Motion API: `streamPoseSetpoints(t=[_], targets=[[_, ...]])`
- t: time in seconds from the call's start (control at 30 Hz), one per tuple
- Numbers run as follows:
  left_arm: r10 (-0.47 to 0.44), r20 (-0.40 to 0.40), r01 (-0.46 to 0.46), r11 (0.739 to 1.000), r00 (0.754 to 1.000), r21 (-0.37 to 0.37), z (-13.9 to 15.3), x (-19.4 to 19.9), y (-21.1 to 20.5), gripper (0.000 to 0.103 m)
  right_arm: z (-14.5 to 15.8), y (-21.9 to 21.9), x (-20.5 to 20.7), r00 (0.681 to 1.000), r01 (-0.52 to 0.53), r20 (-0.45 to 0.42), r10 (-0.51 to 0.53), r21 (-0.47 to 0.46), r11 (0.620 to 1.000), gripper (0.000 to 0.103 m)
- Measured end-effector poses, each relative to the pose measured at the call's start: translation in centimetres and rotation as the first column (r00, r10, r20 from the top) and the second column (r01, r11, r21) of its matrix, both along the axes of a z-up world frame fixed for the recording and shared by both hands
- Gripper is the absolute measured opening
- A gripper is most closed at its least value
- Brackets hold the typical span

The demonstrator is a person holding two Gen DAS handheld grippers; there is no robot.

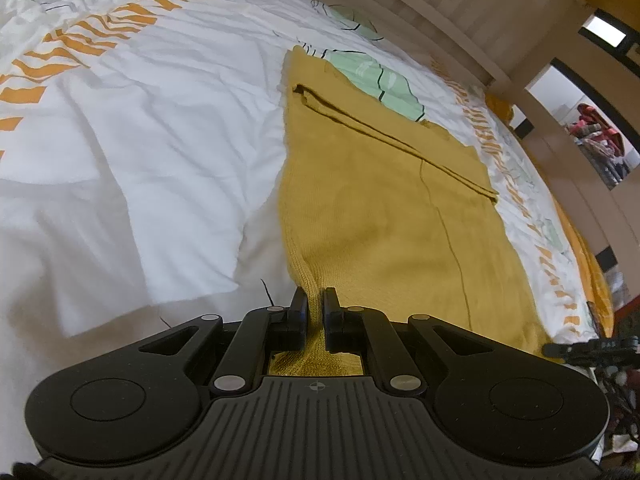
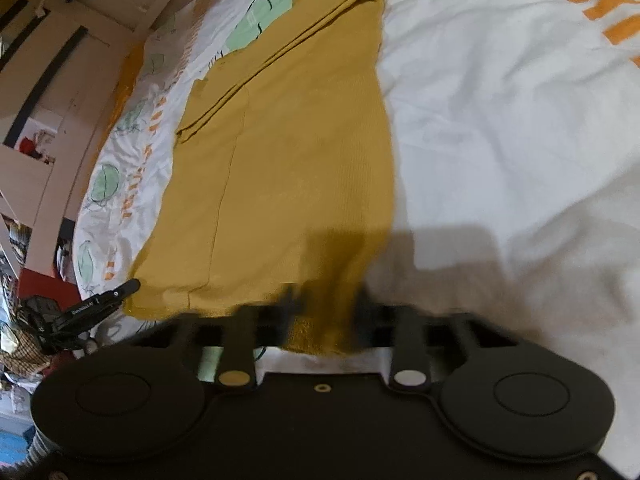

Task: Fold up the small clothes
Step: 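Grasp the sweater hem with both grippers, then lift the hem with both grippers and fold it toward the collar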

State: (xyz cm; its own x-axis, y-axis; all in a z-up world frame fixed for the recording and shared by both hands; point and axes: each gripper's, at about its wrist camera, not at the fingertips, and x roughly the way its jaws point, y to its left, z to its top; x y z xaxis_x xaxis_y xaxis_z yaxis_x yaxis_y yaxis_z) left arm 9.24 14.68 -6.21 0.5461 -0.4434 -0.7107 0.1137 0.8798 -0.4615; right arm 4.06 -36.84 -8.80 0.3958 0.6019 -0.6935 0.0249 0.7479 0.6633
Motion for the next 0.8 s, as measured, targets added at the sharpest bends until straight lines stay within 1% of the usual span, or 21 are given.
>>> streamPoseSetpoints(t=[0.1,0.23,0.3,0.37,0.47,0.53,0.57,0.63,0.7,0.77,0.8], targets=[[0.0,0.016,0.0,1.0,1.0,-0.002,0.3,-0.1,-0.1,0.007,0.9,0.7,-0.7,0.998,0.004,0.059,-0.002,-0.024,1.0,0.014],[0.004,0.049,-0.002,1.0,0.999,-0.023,1.6,-0.1,-0.2,0.007,2.7,0.2,-0.7,0.983,0.074,0.164,-0.085,0.074,0.995,0.013],[0.008,0.081,-0.004,0.999,0.997,-0.041,2.7,0.3,-0.3,0.007,3.8,-0.2,-0.4,0.968,0.103,0.218,-0.125,0.106,0.989,0.012],[0.018,0.123,-0.012,0.999,0.992,-0.044,4.2,0.9,-0.5,0.006,4.8,-0.7,0.5,0.954,0.125,0.253,-0.16,0.151,0.981,0.012],[0.038,0.191,-0.025,0.997,0.981,-0.07,6.5,2.4,-0.5,0.006,6.0,-1.3,2.3,0.934,0.156,0.29,-0.207,0.191,0.969,0.012],[0.048,0.224,-0.029,0.996,0.973,-0.089,7.8,3.8,-0.6,0.006,6.4,-1.7,3.8,0.924,0.169,0.304,-0.234,0.225,0.959,0.012],[0.05,0.234,-0.029,0.995,0.971,-0.091,8.3,4.5,-0.7,0.006,6.7,-1.8,4.5,0.921,0.17,0.311,-0.236,0.224,0.96,0.012],[0.041,0.241,-0.025,0.997,0.97,-0.069,8.9,5.8,-1.2,0.006,6.9,-1.6,5.9,0.92,0.176,0.319,-0.228,0.184,0.967,0.012],[0.017,0.237,-0.008,0.999,0.971,-0.042,8.8,6.4,-1.8,0.007,6.6,-1.3,6.5,0.924,0.174,0.308,-0.225,0.185,0.967,0.012],[-0.003,0.209,0.009,1.0,0.978,-0.027,8.0,6.4,-2.2,0.013,6.3,-0.9,6.5,0.929,0.168,0.3,-0.217,0.179,0.969,0.012],[-0.009,0.183,0.013,1.0,0.983,-0.023,7.3,6.2,-2.3,0.027,6.2,-0.7,6.4,0.931,0.166,0.297,-0.21,0.168,0.972,0.012]])
